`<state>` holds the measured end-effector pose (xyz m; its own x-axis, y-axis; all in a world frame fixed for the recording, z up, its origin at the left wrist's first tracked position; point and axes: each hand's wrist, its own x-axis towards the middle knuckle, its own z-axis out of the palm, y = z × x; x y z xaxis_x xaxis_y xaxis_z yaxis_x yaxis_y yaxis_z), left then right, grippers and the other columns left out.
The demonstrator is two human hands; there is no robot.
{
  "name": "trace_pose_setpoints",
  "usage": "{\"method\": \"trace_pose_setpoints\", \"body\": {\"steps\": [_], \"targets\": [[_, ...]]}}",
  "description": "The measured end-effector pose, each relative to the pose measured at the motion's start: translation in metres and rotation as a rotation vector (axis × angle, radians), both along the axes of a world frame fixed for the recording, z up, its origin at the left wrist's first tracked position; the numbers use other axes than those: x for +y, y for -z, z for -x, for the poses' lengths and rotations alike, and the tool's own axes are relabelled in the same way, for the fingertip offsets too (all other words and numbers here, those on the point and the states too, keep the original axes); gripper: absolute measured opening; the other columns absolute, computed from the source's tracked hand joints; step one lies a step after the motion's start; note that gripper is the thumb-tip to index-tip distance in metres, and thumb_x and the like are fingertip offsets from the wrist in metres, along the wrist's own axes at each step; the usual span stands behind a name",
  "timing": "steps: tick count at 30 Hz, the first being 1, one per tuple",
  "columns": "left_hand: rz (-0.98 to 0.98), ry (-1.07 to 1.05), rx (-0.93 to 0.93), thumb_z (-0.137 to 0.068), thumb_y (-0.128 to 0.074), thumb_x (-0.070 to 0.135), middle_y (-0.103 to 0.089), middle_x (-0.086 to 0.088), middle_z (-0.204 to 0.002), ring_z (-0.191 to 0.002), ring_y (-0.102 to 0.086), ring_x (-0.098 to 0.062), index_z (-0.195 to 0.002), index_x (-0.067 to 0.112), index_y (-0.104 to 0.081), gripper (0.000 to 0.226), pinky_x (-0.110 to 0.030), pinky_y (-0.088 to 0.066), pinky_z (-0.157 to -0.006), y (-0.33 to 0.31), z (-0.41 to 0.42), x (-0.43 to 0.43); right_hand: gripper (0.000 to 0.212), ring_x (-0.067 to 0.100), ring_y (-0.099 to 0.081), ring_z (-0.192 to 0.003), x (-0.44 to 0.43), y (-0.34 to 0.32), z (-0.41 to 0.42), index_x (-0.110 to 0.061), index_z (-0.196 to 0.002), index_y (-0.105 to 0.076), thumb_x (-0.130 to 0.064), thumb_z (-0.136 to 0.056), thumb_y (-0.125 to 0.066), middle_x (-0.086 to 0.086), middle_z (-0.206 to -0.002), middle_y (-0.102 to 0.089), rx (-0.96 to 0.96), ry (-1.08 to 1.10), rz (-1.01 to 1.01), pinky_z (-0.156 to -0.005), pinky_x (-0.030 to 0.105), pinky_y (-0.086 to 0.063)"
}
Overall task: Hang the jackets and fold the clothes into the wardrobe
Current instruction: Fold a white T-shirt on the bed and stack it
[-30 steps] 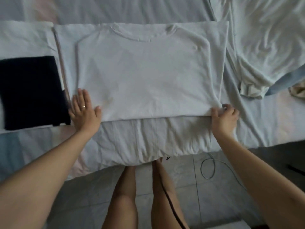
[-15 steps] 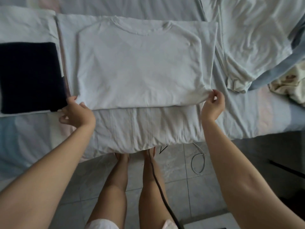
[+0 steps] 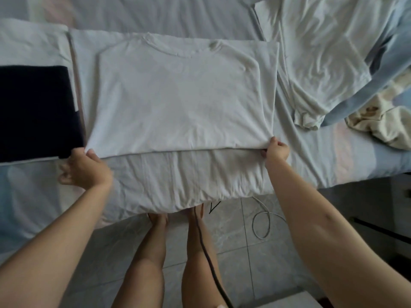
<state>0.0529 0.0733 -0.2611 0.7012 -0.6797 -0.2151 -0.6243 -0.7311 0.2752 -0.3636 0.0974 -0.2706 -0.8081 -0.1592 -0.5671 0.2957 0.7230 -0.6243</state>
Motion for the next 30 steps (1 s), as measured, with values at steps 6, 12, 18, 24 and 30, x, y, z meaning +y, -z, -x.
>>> {"method": "trace_pose_setpoints", "body": {"steps": [6,12,18,24,30], "targets": [[0.113,-0.209,0.399,-0.089,-0.053,0.03,-0.062,-0.031,-0.11,-0.106,-0.056,-0.038,-0.105,-0.011,-0.064,0.045,-0.037,-0.04,-0.09,0.005,-0.013,-0.002,0.022,0.01,-0.06,-0.065,0.001,-0.001,-0.035,-0.011,-0.106,-0.057,-0.018,-0.087,-0.068,0.0,-0.08,-0.059,-0.285,0.301,0.14,-0.047,0.019,-0.05],[0.382,-0.474,0.71,-0.087,-0.061,0.003,-0.05,-0.002,-0.064,-0.047,-0.049,-0.003,-0.065,0.016,-0.047,0.029,-0.011,-0.042,-0.042,-0.008,-0.015,-0.01,0.028,0.008,-0.044,-0.056,-0.006,-0.022,-0.08,-0.005,-0.106,-0.056,0.002,-0.08,-0.047,0.004,-0.075,-0.053,0.088,0.04,0.392,-0.053,0.023,-0.039],[0.401,-0.279,0.776,-0.085,-0.056,-0.004,-0.05,0.004,-0.066,-0.046,-0.043,0.0,-0.074,0.025,-0.05,0.032,-0.021,-0.034,-0.049,-0.019,-0.036,-0.015,0.034,0.0,-0.044,-0.069,-0.045,-0.047,-0.184,-0.001,-0.109,-0.064,-0.016,-0.086,-0.043,-0.001,-0.08,-0.051,0.364,-0.604,0.537,-0.067,0.02,-0.037],[0.29,-0.177,0.987,-0.087,-0.052,0.006,-0.069,0.011,-0.078,-0.081,-0.059,-0.011,-0.077,0.02,-0.071,0.025,-0.022,-0.04,-0.074,-0.038,-0.026,-0.023,0.055,0.027,-0.052,-0.059,-0.056,-0.04,-0.297,-0.015,-0.136,-0.053,-0.013,-0.082,-0.044,0.005,-0.08,-0.051,0.549,-1.366,0.57,-0.053,0.031,-0.037],[0.186,-0.063,0.987,-0.059,-0.068,0.064,-0.06,-0.01,-0.072,-0.07,-0.059,-0.017,-0.086,-0.012,-0.062,0.081,-0.03,-0.044,-0.065,-0.037,-0.031,-0.023,0.047,0.02,-0.056,-0.06,-0.044,-0.019,-0.349,-0.016,-0.131,-0.058,-0.026,-0.088,-0.041,0.001,-0.081,-0.057,0.538,-1.507,0.545,-0.058,0.031,-0.038]]}}
